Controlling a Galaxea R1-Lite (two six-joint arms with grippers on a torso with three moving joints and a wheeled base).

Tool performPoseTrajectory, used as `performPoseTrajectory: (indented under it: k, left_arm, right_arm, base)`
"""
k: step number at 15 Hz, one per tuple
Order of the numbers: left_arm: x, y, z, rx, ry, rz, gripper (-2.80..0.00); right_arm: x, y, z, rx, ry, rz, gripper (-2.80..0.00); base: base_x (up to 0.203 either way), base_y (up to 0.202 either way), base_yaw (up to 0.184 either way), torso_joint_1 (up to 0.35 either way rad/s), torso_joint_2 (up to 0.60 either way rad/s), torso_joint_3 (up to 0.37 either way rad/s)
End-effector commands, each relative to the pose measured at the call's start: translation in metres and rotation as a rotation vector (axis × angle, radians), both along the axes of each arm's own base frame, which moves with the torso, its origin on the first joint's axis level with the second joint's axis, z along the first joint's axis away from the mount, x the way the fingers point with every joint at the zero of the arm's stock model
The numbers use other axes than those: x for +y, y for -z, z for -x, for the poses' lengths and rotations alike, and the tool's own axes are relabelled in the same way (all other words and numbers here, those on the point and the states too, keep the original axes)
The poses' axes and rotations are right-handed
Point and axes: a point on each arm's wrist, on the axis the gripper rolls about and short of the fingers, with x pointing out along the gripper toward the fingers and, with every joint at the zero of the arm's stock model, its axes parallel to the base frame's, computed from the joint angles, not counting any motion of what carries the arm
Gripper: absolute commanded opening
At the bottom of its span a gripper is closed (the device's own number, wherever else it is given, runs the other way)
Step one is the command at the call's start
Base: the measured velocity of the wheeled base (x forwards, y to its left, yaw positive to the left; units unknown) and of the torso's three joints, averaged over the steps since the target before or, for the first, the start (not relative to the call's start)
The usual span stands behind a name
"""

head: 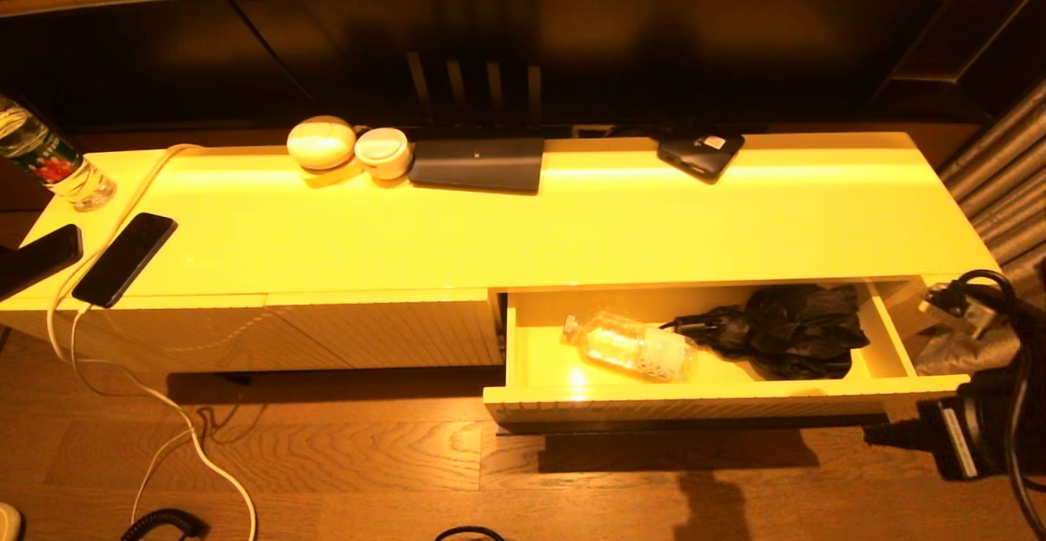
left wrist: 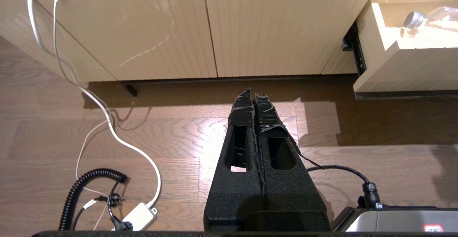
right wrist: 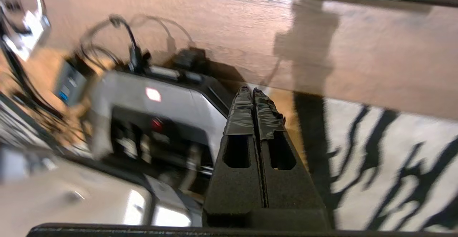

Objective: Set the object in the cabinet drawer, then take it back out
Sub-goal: Open the drawer

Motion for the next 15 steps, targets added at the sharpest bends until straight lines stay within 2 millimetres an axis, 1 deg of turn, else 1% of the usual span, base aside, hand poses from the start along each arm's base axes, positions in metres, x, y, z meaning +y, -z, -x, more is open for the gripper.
performPoseTrajectory:
  k: [1, 4, 7, 8, 10, 11, 15]
  left_arm:
    - [0.0, 0.001, 0.0, 0.003, 0.0, 0.0, -2.8]
    - [0.0, 0.0, 0.0, 0.001, 0.0, 0.0, -2.8]
    - [0.0, 0.0, 0.0, 0.001, 0.0, 0.0, -2.8]
    - [0.0, 0.0, 0.0, 0.001, 0.0, 0.0, -2.8]
    - [0.0, 0.001, 0.0, 0.002, 0.0, 0.0, -2.8]
    - [0.0, 0.0, 0.0, 0.001, 0.0, 0.0, -2.8]
    - [0.0, 0.0, 0.0, 0.001, 0.0, 0.0, -2.8]
  right_arm:
    - [0.01, 0.012, -0.04, 0.097, 0.052, -0.013, -2.8]
    - [0.024, 0.022, -0.093, 0.135, 0.13, 0.012, -2.8]
    - [0.037, 0.028, -0.126, 0.123, 0.161, 0.049, -2.8]
    - [0.041, 0.03, -0.134, 0.118, 0.167, 0.06, -2.8]
    - [0.049, 0.033, -0.143, 0.117, 0.17, 0.062, -2.8]
    - [0.056, 0.036, -0.148, 0.118, 0.172, 0.073, -2.8]
    - [0.071, 0.049, -0.156, 0.147, 0.165, 0.084, -2.8]
  base:
    - [0.0, 0.0, 0.0, 0.0, 0.0, 0.0]
    - [0.0, 0.0, 0.0, 0.0, 0.0, 0.0]
    - [0.0, 0.0, 0.0, 0.0, 0.0, 0.0]
    - [0.0, 0.0, 0.0, 0.0, 0.0, 0.0]
    - [0.0, 0.0, 0.0, 0.0, 0.0, 0.0]
    - [0.0, 0.0, 0.0, 0.0, 0.0, 0.0]
    - [0.0, 0.0, 0.0, 0.0, 0.0, 0.0]
